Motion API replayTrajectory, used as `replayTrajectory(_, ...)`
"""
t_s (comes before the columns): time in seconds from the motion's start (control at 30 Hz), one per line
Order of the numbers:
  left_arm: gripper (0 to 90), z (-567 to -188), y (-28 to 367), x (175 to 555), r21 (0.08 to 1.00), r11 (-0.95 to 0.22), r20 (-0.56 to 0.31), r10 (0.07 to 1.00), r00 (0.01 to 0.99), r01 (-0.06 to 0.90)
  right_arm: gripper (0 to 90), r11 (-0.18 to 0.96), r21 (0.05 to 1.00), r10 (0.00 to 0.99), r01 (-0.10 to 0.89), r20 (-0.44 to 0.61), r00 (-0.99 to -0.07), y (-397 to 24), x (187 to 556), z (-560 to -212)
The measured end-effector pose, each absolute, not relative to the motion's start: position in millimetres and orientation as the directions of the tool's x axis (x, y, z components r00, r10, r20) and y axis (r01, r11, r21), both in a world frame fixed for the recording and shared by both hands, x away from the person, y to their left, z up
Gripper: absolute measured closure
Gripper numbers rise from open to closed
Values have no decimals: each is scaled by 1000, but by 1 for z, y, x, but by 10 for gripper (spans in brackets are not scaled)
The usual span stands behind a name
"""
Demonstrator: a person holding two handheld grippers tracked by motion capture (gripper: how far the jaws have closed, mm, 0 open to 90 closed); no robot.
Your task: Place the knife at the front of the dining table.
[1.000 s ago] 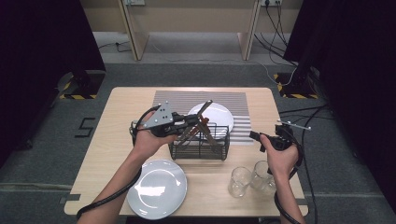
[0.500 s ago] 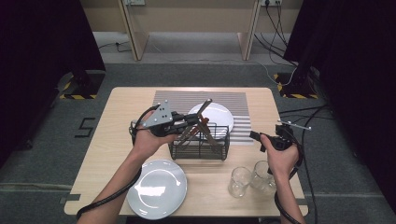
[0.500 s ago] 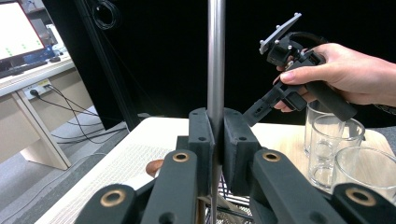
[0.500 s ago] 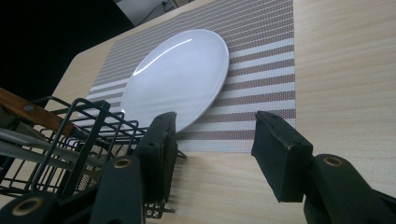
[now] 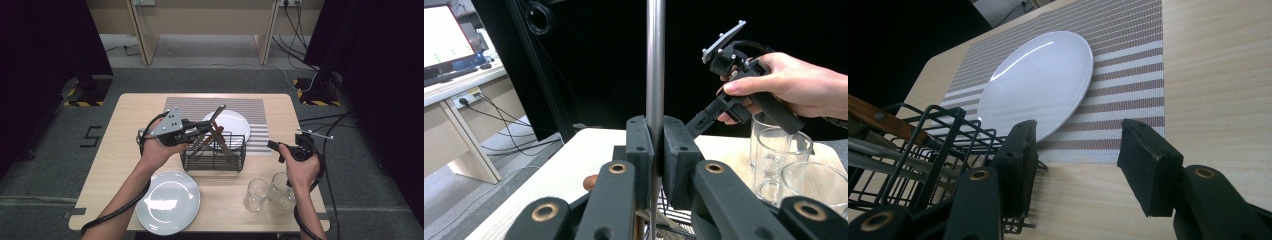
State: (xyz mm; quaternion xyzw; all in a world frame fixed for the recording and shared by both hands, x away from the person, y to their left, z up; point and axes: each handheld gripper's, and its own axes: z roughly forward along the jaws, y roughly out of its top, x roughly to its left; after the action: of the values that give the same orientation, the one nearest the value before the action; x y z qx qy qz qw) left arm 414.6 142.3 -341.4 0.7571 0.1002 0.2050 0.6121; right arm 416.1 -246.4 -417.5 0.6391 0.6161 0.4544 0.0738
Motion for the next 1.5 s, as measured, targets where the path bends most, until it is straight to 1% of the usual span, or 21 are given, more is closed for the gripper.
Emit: replayTrajectory(1.5, 830, -329, 156, 413, 976, -196, 174, 438, 882, -95, 491, -230, 650, 853, 724, 493, -173, -247, 417, -420)
